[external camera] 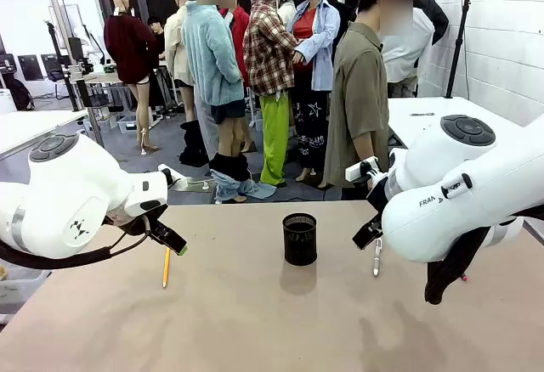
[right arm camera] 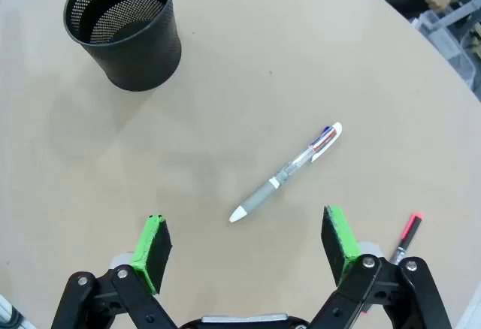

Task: Place the pens into the pen holder.
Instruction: Pick up a writing instrument from the table and place it into the Pen holder.

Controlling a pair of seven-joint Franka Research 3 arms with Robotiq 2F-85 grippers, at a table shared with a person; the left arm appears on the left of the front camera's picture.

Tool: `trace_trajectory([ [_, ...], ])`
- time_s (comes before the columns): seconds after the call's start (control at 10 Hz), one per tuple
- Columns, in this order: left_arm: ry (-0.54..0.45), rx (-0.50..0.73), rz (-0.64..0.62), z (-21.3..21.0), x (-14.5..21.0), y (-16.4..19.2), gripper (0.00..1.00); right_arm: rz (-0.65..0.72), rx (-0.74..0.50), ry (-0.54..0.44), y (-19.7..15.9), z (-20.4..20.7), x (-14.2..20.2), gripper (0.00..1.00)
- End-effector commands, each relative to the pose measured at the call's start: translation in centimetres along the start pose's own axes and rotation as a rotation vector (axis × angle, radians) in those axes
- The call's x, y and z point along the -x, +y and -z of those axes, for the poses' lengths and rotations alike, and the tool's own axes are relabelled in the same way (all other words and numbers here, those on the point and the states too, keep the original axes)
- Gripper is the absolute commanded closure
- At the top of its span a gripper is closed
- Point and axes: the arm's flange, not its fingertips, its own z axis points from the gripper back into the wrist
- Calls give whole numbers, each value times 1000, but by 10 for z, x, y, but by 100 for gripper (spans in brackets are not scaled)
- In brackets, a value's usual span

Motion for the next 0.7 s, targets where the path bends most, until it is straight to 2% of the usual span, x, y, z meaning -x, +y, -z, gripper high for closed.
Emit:
trace_trajectory([
  [0.0, 0, 0, 0, 0, 0, 0, 0, 0, 0, 0, 0, 0, 0, 0],
  [0.6, 0, 0, 0, 0, 0, 0, 0, 0, 0, 0, 0, 0, 0, 0],
])
